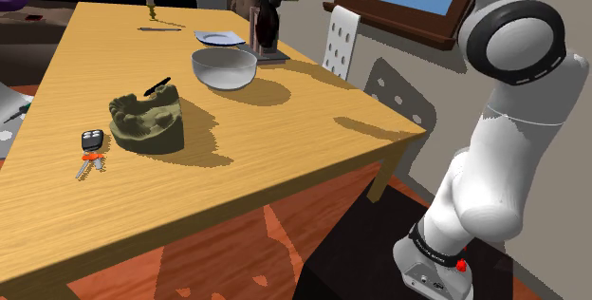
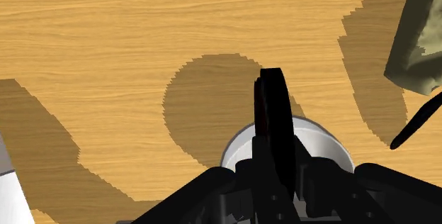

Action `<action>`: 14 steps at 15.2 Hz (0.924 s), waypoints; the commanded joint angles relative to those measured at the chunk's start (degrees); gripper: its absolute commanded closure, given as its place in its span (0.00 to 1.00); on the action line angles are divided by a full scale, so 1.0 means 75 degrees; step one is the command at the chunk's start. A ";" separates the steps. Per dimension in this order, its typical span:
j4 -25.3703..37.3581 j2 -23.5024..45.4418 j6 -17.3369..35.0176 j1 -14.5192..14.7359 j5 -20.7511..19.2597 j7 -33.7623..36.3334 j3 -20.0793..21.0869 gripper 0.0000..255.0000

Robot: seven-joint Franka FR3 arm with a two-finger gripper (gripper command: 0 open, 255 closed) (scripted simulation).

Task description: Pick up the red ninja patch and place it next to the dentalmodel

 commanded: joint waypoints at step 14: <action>-0.1574 -0.0384 0.1150 0.0642 -0.0157 0.1066 0.0394 1.00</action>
